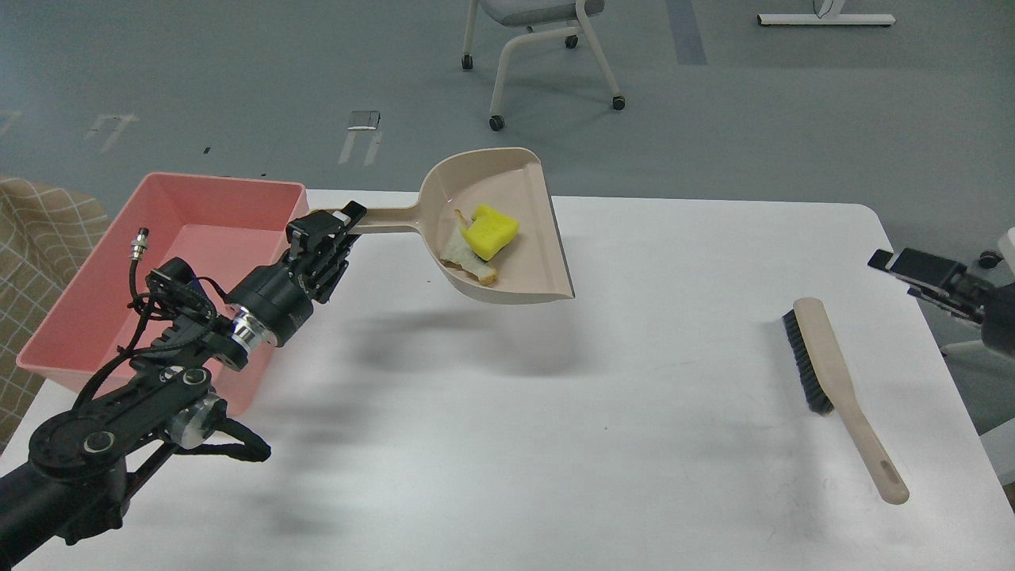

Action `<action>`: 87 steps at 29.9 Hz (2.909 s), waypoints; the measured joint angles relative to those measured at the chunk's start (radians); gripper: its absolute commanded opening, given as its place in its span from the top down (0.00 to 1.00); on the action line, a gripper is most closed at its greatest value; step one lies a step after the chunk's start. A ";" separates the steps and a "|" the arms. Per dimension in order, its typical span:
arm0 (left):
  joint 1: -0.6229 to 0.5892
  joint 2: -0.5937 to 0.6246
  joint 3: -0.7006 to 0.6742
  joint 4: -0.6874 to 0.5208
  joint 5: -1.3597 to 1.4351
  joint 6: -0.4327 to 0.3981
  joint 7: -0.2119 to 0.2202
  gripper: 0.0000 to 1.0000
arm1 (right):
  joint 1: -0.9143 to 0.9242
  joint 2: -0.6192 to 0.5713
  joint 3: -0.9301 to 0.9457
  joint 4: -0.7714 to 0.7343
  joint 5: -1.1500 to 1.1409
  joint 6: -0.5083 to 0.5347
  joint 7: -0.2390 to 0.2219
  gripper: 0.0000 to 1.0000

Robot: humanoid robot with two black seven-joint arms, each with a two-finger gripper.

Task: Sweep and dump garbage into bin
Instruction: 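Raise the dustpan over the pink bin with the left gripper, then tilt the dustpan to dump the sponge into the pink bin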

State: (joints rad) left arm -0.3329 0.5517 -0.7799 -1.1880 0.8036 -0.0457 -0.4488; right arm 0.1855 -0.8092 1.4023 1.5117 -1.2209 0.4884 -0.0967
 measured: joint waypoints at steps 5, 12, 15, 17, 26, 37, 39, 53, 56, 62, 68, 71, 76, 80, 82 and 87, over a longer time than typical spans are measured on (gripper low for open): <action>0.006 0.044 -0.036 0.000 -0.055 -0.003 0.000 0.81 | 0.119 0.216 0.094 -0.064 0.078 0.000 0.007 0.08; 0.028 0.143 -0.147 0.000 -0.157 -0.042 -0.007 0.81 | 0.194 0.556 0.210 -0.166 0.182 0.000 0.008 0.06; 0.045 0.180 -0.181 0.000 -0.174 -0.052 -0.007 0.81 | 0.196 0.622 0.241 -0.185 0.188 0.000 0.008 0.05; 0.063 0.205 -0.207 0.000 -0.195 -0.054 -0.008 0.81 | 0.196 0.637 0.248 -0.199 0.189 0.000 0.009 0.05; 0.209 0.313 -0.319 0.012 -0.306 -0.075 -0.025 0.81 | 0.177 0.642 0.252 -0.266 0.190 0.000 0.033 0.04; 0.435 0.418 -0.467 0.016 -0.308 -0.124 -0.036 0.81 | 0.170 0.632 0.277 -0.265 0.192 0.000 0.038 0.04; 0.461 0.454 -0.471 0.016 -0.300 -0.147 -0.035 0.81 | 0.170 0.632 0.277 -0.265 0.193 0.000 0.038 0.04; 0.486 0.635 -0.459 0.118 -0.032 -0.321 -0.033 0.81 | 0.130 0.632 0.303 -0.257 0.196 0.000 0.078 0.04; 0.467 0.643 -0.459 0.133 -0.004 -0.325 -0.033 0.81 | 0.123 0.631 0.319 -0.257 0.196 0.000 0.078 0.04; 0.451 0.675 -0.459 0.161 0.003 -0.325 -0.030 0.81 | 0.088 0.631 0.356 -0.257 0.196 0.000 0.078 0.04; 0.433 0.710 -0.461 0.161 -0.002 -0.341 -0.028 0.81 | 0.071 0.631 0.369 -0.257 0.196 0.000 0.081 0.04; 0.385 0.721 -0.461 0.159 -0.006 -0.386 -0.022 0.81 | 0.070 0.631 0.369 -0.257 0.196 0.000 0.083 0.04; 0.355 0.724 -0.462 0.156 -0.008 -0.430 -0.021 0.80 | 0.066 0.634 0.369 -0.257 0.199 0.000 0.083 0.04; 0.353 0.736 -0.465 0.165 -0.009 -0.434 -0.025 0.80 | 0.063 0.636 0.368 -0.254 0.203 0.000 0.083 0.04; 0.353 0.750 -0.465 0.167 -0.006 -0.434 -0.026 0.80 | 0.063 0.636 0.368 -0.252 0.204 0.000 0.083 0.04; 0.352 0.777 -0.461 0.176 -0.004 -0.441 -0.028 0.80 | 0.061 0.636 0.368 -0.252 0.214 0.000 0.083 0.04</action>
State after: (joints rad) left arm 0.0194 1.3288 -1.2412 -1.0121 0.7994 -0.4866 -0.4766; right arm 0.2463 -0.1735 1.7702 1.2594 -1.0065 0.4887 -0.0134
